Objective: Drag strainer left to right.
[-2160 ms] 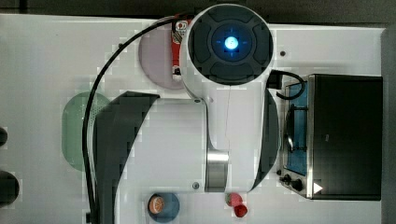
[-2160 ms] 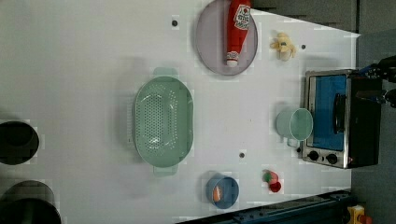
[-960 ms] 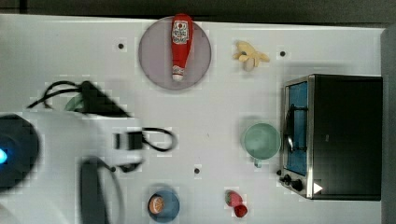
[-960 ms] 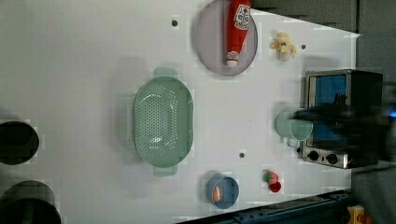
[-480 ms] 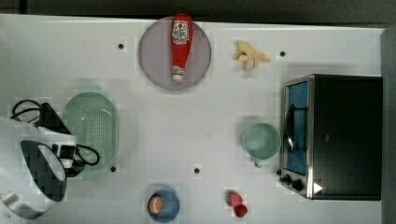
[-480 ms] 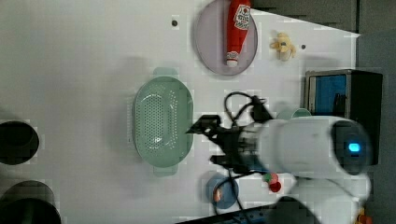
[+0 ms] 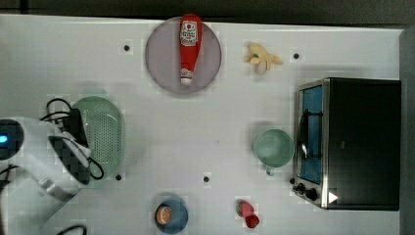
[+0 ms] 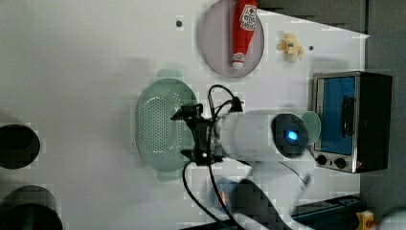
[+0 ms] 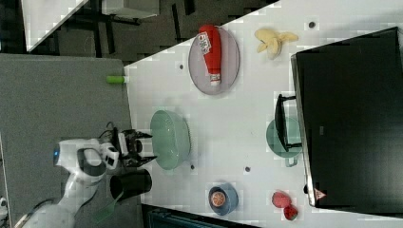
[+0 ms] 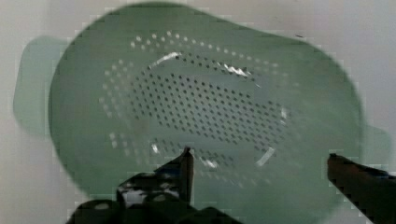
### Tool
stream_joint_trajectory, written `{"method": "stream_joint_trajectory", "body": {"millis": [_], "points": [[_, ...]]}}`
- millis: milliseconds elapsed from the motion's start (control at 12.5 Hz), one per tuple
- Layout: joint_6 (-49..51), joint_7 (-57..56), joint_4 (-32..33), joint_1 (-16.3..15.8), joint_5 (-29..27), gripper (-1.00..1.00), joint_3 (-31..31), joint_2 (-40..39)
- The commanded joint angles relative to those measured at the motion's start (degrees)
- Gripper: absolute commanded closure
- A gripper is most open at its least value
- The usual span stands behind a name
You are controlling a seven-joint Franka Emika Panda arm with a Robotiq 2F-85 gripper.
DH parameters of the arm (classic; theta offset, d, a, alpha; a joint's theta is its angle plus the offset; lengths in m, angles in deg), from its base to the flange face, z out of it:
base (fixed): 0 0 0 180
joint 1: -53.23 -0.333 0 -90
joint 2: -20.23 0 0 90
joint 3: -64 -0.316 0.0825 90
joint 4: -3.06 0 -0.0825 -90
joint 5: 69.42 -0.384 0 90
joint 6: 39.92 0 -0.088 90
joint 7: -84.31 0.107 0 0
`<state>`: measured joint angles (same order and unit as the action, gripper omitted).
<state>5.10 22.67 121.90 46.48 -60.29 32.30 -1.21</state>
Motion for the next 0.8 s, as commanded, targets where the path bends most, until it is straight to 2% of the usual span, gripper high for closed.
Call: {"method": "stream_joint_trajectory", "body": {"millis": [80,400,800], "points": [[-4.10,10.54,-0.63,1.26,5.13,-1.00,0.50,-5.84],[-7.48,10.56,-0.58,0.97,6.15,-1.00,3.07,-10.09],[-8.14,10.47,0.55,0.70,7.92,-1.00,6.71,-11.08]]}}
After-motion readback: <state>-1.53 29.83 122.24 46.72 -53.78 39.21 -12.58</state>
